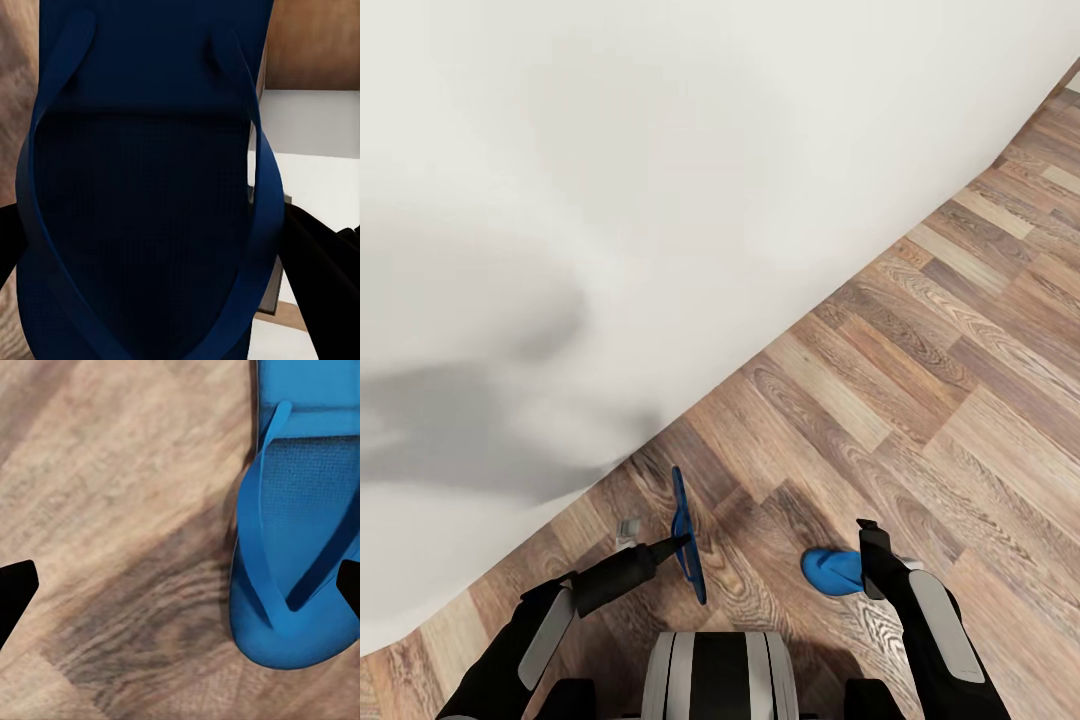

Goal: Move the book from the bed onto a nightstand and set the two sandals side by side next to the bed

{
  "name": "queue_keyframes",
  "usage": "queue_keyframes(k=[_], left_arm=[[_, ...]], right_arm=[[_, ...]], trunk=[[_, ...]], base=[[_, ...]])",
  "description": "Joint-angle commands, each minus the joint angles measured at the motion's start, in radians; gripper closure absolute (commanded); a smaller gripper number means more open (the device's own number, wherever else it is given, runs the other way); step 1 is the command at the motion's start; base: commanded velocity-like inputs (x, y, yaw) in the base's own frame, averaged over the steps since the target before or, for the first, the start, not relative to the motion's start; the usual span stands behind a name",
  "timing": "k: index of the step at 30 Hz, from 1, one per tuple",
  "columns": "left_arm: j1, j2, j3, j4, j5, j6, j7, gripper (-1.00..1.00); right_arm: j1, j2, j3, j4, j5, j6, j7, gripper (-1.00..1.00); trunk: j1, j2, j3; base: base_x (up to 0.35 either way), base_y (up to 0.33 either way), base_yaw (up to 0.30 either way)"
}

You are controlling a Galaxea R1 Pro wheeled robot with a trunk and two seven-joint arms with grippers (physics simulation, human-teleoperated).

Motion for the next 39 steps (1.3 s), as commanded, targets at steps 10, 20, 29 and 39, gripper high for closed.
queue_keyframes(k=[10, 20, 29, 39], left_arm=[[0.000, 0.001, -0.003, 0.000, 0.010, 0.009, 0.001, 1.00], [0.000, 0.001, -0.003, -0.001, 0.010, 0.009, 0.001, 1.00], [0.000, 0.001, -0.001, -0.001, 0.010, 0.009, 0.000, 1.00], [0.000, 0.001, -0.001, -0.001, 0.010, 0.009, 0.000, 1.00]], right_arm=[[0.000, 0.001, -0.003, -0.002, -0.002, 0.007, -0.003, -1.00], [-0.001, 0.001, -0.003, -0.002, -0.002, 0.007, -0.004, -1.00], [-0.001, 0.001, -0.003, -0.002, -0.002, 0.007, -0.003, -1.00], [-0.001, 0.001, -0.003, 0.001, -0.002, 0.007, -0.003, -1.00]], trunk=[[0.002, -0.001, -0.016], [0.006, -0.003, -0.055], [0.007, -0.004, -0.066], [0.007, -0.004, -0.066]], base=[[0.000, 0.000, 0.000], [0.000, 0.000, 0.000], [0.000, 0.000, 0.000], [0.084, 0.000, 0.000]])
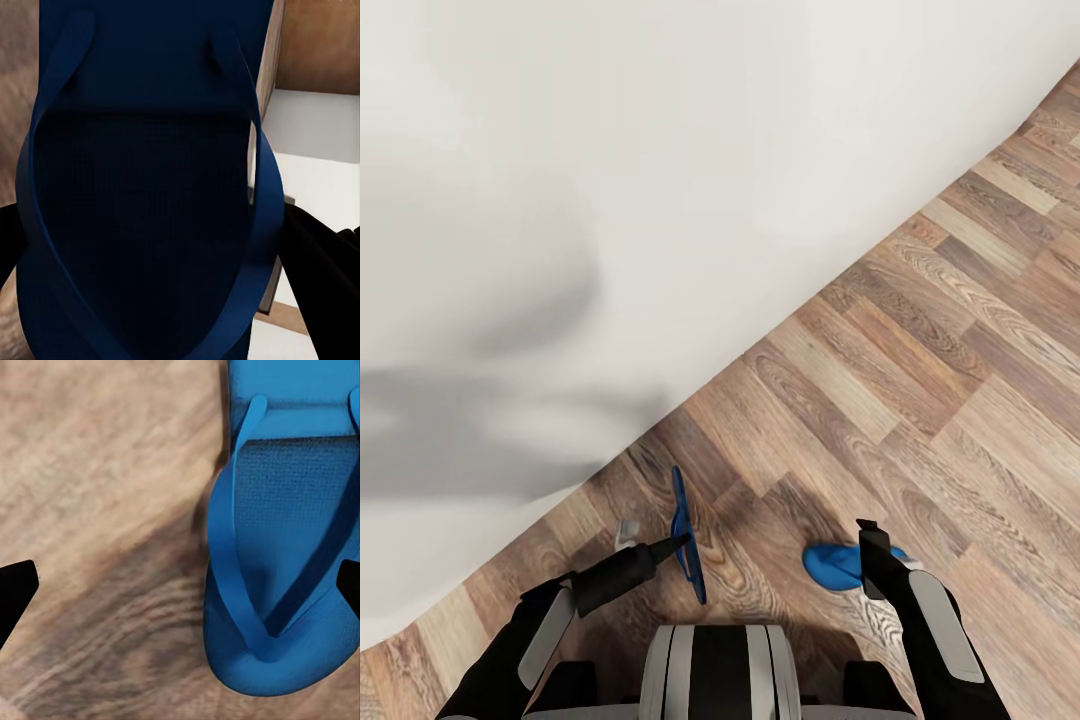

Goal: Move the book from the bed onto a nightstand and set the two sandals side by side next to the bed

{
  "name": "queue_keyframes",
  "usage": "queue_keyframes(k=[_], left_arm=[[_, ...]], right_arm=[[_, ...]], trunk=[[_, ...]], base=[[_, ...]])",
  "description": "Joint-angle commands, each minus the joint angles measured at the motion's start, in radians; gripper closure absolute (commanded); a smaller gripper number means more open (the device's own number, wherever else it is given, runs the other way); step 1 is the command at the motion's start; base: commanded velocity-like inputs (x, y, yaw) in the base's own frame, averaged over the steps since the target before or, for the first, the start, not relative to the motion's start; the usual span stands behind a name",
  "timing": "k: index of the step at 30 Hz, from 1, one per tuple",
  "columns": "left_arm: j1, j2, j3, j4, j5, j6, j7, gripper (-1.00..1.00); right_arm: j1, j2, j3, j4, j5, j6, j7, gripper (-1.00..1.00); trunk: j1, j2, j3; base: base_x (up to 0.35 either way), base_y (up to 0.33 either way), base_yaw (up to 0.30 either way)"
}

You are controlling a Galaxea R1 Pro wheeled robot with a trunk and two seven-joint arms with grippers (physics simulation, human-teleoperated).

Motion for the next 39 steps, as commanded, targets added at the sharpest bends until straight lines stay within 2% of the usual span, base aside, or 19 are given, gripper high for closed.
queue_keyframes(k=[1, 12, 31, 39], left_arm=[[0.000, 0.001, -0.002, 0.000, 0.009, 0.009, 0.001, 1.00], [0.000, 0.001, -0.002, 0.000, 0.010, 0.009, 0.000, 1.00], [0.000, 0.001, -0.002, 0.000, 0.010, 0.009, 0.001, 1.00], [0.000, 0.001, -0.001, 0.000, 0.011, 0.009, 0.000, 1.00]], right_arm=[[0.000, 0.001, -0.003, -0.002, -0.002, 0.007, -0.005, -1.00], [0.000, 0.001, -0.003, -0.001, -0.002, 0.007, -0.005, -1.00], [0.000, 0.001, -0.003, -0.001, -0.002, 0.007, -0.005, -1.00], [0.000, 0.001, -0.003, -0.001, -0.002, 0.007, -0.004, -1.00]], trunk=[[0.000, 0.000, 0.000], [0.000, 0.000, 0.000], [0.008, -0.005, -0.074], [0.009, -0.005, -0.078]], base=[[0.020, 0.000, 0.000], [0.003, 0.000, 0.000], [0.000, 0.000, 0.000], [0.000, 0.000, 0.000]])
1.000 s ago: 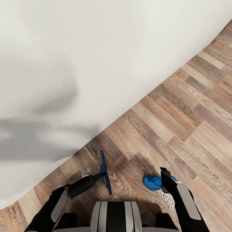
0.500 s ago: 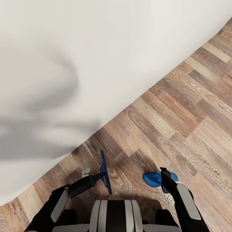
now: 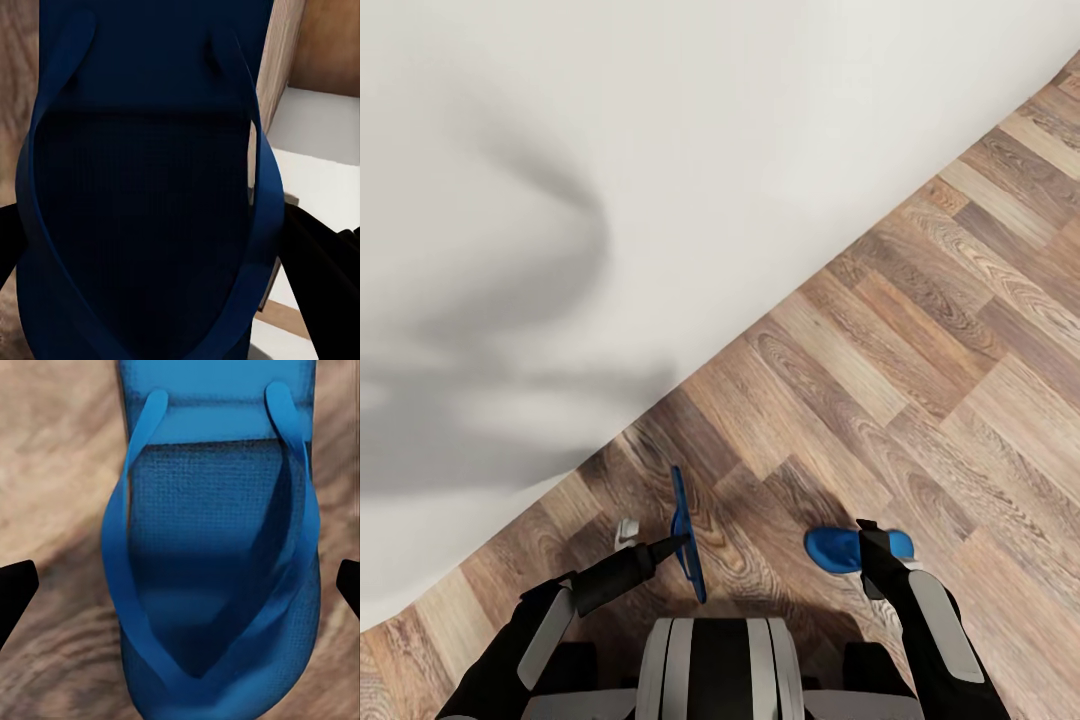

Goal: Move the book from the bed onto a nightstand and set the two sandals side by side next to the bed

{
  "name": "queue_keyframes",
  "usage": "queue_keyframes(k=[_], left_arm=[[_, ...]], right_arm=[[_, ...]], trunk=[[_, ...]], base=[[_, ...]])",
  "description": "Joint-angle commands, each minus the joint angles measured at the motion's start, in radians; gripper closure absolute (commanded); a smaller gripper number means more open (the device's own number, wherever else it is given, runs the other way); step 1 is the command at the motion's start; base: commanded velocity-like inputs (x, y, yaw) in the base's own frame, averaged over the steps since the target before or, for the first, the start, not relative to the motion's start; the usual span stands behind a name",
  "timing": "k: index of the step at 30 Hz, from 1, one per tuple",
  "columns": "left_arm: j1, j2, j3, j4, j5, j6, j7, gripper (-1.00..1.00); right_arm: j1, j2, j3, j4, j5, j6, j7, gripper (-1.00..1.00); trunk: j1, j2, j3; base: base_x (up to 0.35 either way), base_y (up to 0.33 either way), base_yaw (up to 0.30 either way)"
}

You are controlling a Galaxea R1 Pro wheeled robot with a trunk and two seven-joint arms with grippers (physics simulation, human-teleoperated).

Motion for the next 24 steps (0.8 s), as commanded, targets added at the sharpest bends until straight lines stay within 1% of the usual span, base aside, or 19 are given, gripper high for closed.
queue_keyframes(k=[1, 3, 4, 6, 9, 24], left_arm=[[0.000, 0.001, -0.002, 0.000, 0.010, 0.009, 0.001, 1.00], [0.000, 0.001, -0.003, 0.000, 0.010, 0.009, 0.001, 1.00], [0.000, 0.001, -0.003, 0.000, 0.010, 0.009, 0.001, 1.00], [0.000, 0.001, -0.003, 0.000, 0.010, 0.009, 0.000, 1.00], [0.000, 0.001, -0.003, 0.000, 0.010, 0.009, 0.001, 1.00], [0.000, 0.001, -0.003, 0.000, 0.011, 0.009, 0.000, 1.00]], right_arm=[[0.000, 0.001, -0.003, -0.002, -0.002, 0.007, -0.005, -1.00], [0.000, 0.001, 0.003, -0.002, -0.002, 0.007, -0.005, -1.00], [0.000, 0.001, 0.015, -0.002, -0.002, 0.007, -0.004, -1.00], [0.000, 0.001, 0.031, -0.002, -0.002, 0.006, -0.004, -1.00], [0.000, 0.001, 0.039, -0.002, -0.002, 0.006, -0.004, -1.00], [0.000, 0.001, 0.043, -0.002, -0.002, 0.006, -0.003, -1.00]], trunk=[[0.000, 0.000, -0.004], [0.001, -0.001, -0.012], [0.002, -0.001, -0.016], [0.002, -0.001, -0.016], [0.002, -0.001, -0.016], [0.002, -0.001, -0.016]], base=[[0.000, 0.000, 0.000], [0.000, 0.000, 0.000], [0.000, 0.000, 0.000], [0.000, 0.000, 0.000], [0.000, 0.000, 0.000], [0.000, 0.000, 0.000]])
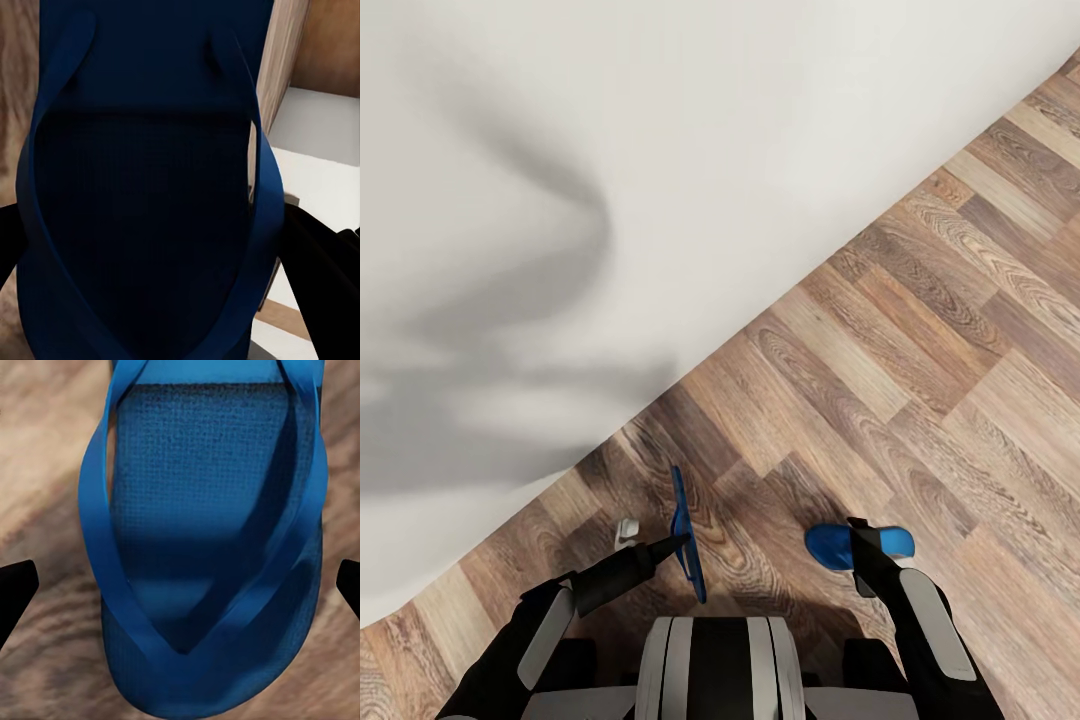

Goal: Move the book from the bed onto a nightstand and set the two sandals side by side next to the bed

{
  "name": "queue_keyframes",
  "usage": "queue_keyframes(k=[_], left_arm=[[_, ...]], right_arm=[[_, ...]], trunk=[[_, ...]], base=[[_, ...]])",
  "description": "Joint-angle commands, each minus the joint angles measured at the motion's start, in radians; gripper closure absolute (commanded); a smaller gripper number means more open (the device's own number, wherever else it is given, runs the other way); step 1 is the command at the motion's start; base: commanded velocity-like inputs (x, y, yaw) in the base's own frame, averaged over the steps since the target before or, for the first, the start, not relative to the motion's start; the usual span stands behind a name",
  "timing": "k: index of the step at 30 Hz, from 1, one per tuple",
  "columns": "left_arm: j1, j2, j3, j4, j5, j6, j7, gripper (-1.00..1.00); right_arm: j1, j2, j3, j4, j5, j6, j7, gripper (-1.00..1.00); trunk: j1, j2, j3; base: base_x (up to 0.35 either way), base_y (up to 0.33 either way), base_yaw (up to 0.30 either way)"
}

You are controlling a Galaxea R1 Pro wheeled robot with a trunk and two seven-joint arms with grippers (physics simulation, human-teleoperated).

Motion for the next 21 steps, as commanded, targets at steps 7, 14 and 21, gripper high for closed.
queue_keyframes(k=[7, 14, 21], left_arm=[[0.000, 0.001, -0.003, 0.000, 0.009, 0.009, 0.000, 1.00], [0.000, 0.001, -0.003, 0.000, 0.009, 0.009, 0.000, 1.00], [0.000, 0.001, -0.002, 0.000, 0.009, 0.009, 0.000, 1.00]], right_arm=[[0.000, 0.001, -0.003, -0.002, -0.002, 0.006, -0.003, 1.00], [0.000, 0.001, -0.003, -0.001, -0.004, 0.007, -0.003, 1.00], [0.000, 0.001, -0.003, -0.001, -0.004, 0.006, -0.003, 1.00]], trunk=[[0.000, 0.000, 0.000], [0.000, 0.000, 0.000], [0.000, 0.000, 0.000]], base=[[0.000, 0.000, 0.000], [0.000, 0.000, 0.000], [0.000, 0.000, 0.000]])
